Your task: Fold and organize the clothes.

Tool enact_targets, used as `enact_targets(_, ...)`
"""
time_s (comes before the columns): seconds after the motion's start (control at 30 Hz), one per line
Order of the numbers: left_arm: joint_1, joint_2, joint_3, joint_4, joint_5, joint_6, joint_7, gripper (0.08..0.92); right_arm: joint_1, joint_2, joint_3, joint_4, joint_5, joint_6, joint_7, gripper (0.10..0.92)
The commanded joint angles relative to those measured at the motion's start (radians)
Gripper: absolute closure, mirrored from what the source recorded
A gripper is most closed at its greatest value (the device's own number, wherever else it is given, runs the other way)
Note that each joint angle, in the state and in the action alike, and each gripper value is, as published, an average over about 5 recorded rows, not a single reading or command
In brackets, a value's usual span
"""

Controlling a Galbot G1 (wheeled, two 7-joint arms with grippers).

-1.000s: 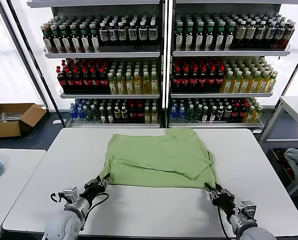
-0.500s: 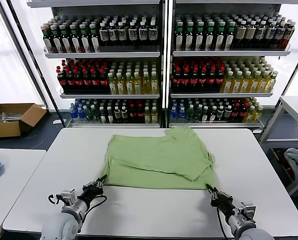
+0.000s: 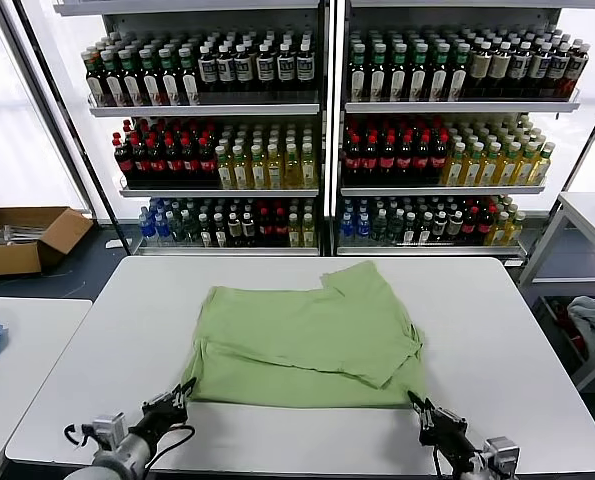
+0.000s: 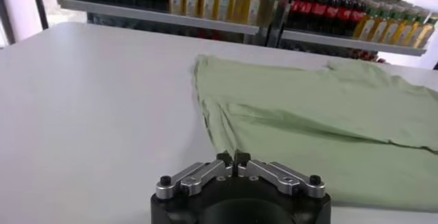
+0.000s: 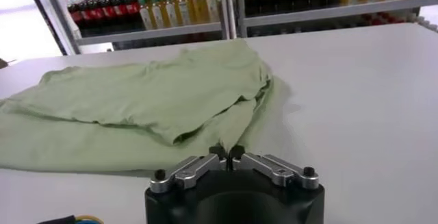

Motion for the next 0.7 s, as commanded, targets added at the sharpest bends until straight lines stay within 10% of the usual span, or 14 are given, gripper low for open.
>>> enact_targets(0.03,0.281,-0.038,-0.125,-0.180,0.035,0.025,0.022,0.905,-0.197,0.004,0.010,0.118,-0.088,0.037,0.002,0.896)
enact_targets(0.33,0.285,-0.024,-0.153,-0.246,0.049,0.048,0.046,0.898,-0.088,-0.020,0.025,0.086,-0.037,0.060,0.017,0.753)
enact_targets(0.7,0.108,0.104,-0.184,-0.206,-0.053,0.040,0.019,0.629,0.208,-0.140,0.052,0.009,0.138,0.026,-0.038,0.450)
